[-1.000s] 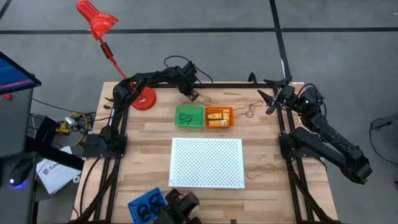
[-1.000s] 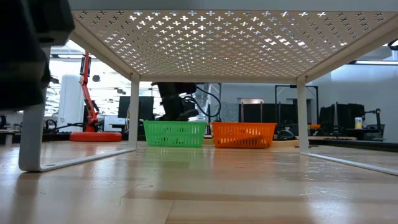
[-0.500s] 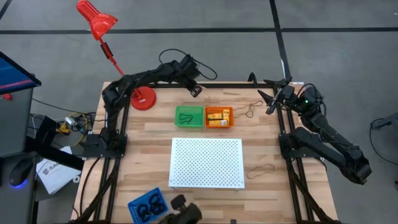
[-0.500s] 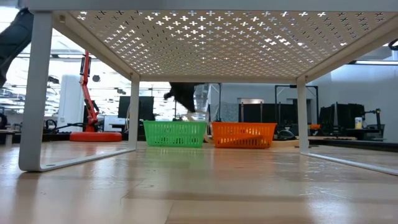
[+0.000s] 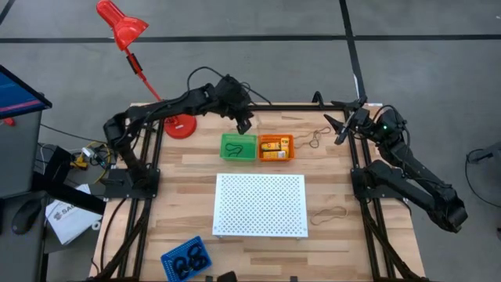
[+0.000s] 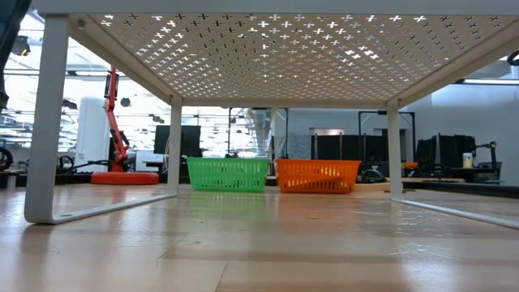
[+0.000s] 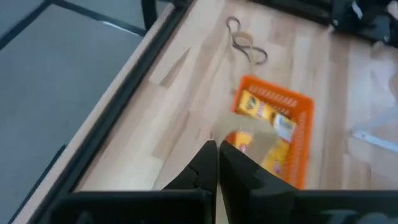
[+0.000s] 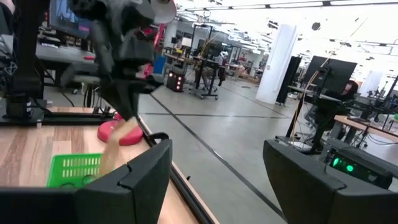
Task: Pick & Place Office Desk Supplies
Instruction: Put the brown rubber band into the green bin
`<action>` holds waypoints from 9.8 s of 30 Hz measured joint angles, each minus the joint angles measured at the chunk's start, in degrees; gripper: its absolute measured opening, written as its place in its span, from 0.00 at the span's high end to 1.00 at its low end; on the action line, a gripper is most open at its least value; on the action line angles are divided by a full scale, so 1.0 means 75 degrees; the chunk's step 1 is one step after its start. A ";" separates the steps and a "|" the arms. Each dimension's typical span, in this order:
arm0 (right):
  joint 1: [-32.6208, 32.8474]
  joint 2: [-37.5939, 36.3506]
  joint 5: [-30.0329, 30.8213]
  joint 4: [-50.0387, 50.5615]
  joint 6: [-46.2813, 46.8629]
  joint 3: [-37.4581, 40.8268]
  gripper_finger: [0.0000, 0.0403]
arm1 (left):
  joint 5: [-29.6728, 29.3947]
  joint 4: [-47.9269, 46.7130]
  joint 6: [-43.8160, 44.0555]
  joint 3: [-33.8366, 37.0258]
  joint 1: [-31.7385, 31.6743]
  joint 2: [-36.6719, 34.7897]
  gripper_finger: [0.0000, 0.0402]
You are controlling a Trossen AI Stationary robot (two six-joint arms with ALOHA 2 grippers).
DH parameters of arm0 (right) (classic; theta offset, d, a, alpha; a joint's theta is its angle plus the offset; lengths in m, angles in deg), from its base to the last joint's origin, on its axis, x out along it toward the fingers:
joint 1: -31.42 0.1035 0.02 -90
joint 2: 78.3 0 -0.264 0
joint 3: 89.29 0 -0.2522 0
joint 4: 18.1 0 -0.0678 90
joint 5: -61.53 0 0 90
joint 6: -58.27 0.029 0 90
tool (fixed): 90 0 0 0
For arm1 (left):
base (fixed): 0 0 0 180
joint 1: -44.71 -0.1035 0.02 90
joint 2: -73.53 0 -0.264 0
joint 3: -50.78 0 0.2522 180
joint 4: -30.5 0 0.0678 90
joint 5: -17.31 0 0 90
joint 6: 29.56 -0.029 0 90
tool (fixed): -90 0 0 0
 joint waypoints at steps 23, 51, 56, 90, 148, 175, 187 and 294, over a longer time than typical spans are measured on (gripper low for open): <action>-0.0421 0.0004 -0.0008 0.0076 -0.0341 0.0000 0.38 | 0.0731 0.1174 0.0400 0.1844 -0.0174 -0.0324 1.00; -0.0491 0.0007 -0.0383 -0.0012 -0.0188 0.0000 0.38 | 0.0535 -0.0073 0.0851 0.2576 0.0388 -0.0482 0.56; -0.0493 0.0007 -0.0405 -0.0017 -0.0131 0.0000 0.38 | 0.0251 -0.0555 0.1025 0.2576 0.0527 -0.0482 0.50; -0.0481 -0.0174 -0.1180 -0.0678 0.0614 -0.0002 0.38 | 0.0797 1.0873 0.0007 0.5422 -0.1850 -0.0864 0.88; -0.0490 -0.0244 -0.1133 -0.0186 0.0469 -0.0003 0.38 | 0.1230 1.0944 -0.0100 0.3079 -0.1158 0.0724 0.96; 0.0291 0.4520 0.1281 0.4449 0.2824 -0.2200 0.38 | -0.0747 0.7303 -0.1921 0.3611 -0.0638 -0.2779 0.96; 0.0851 0.7221 0.3743 0.5283 0.3441 -0.2725 0.38 | -0.0758 0.7422 -0.2387 0.4100 -0.0816 -0.3344 0.96; 0.3206 0.5745 0.0425 -0.0920 0.1155 -0.3663 1.00 | 0.2933 0.7548 -0.0583 0.1784 0.0266 0.0328 0.92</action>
